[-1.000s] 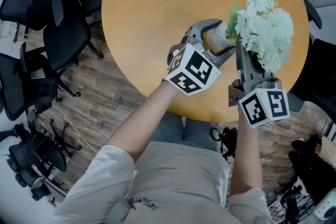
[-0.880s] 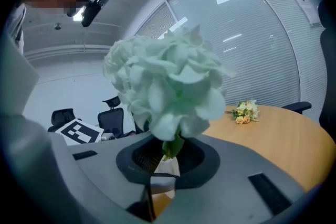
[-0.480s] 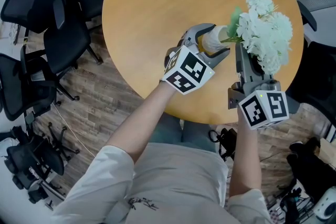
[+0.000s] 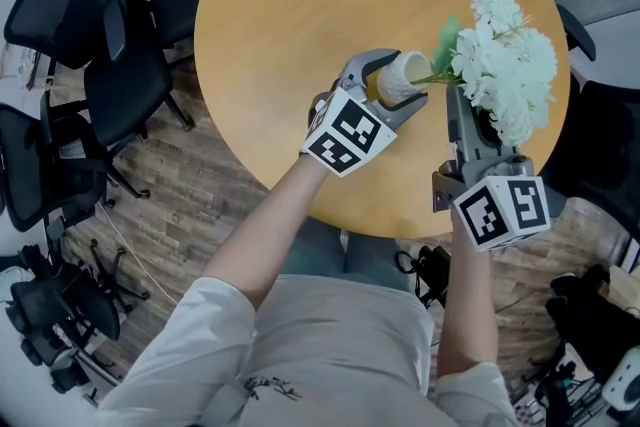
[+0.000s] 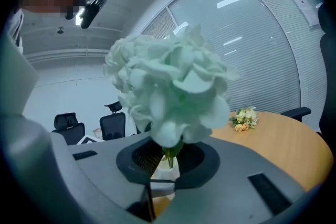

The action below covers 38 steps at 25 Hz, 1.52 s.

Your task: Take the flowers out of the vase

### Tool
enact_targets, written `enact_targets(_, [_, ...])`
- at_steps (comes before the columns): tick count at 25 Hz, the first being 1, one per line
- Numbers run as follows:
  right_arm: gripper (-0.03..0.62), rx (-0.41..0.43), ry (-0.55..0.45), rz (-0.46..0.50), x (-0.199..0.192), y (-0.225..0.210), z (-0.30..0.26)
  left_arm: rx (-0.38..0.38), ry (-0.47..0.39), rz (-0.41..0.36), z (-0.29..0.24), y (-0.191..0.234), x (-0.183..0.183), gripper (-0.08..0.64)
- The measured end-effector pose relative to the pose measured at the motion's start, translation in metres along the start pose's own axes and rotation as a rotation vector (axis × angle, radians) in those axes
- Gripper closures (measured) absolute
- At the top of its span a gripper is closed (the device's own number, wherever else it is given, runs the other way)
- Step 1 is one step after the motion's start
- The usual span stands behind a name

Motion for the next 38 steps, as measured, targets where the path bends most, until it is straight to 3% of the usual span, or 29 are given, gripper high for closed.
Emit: enact_targets(38, [0.546,0.026,-0.062,0.002,0.017,0.007,0.000,0.020,0.033,0.006,0.007,0.019,-0.037,0.242])
Point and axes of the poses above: the fingertips, and each gripper's own axes: z backward along the fingers, y to its left, x out of its top, the point moved 10 cm from there along z, backward along the fingers, and after that the axes turned 6 degrees about -y, right-handed, at the moved point
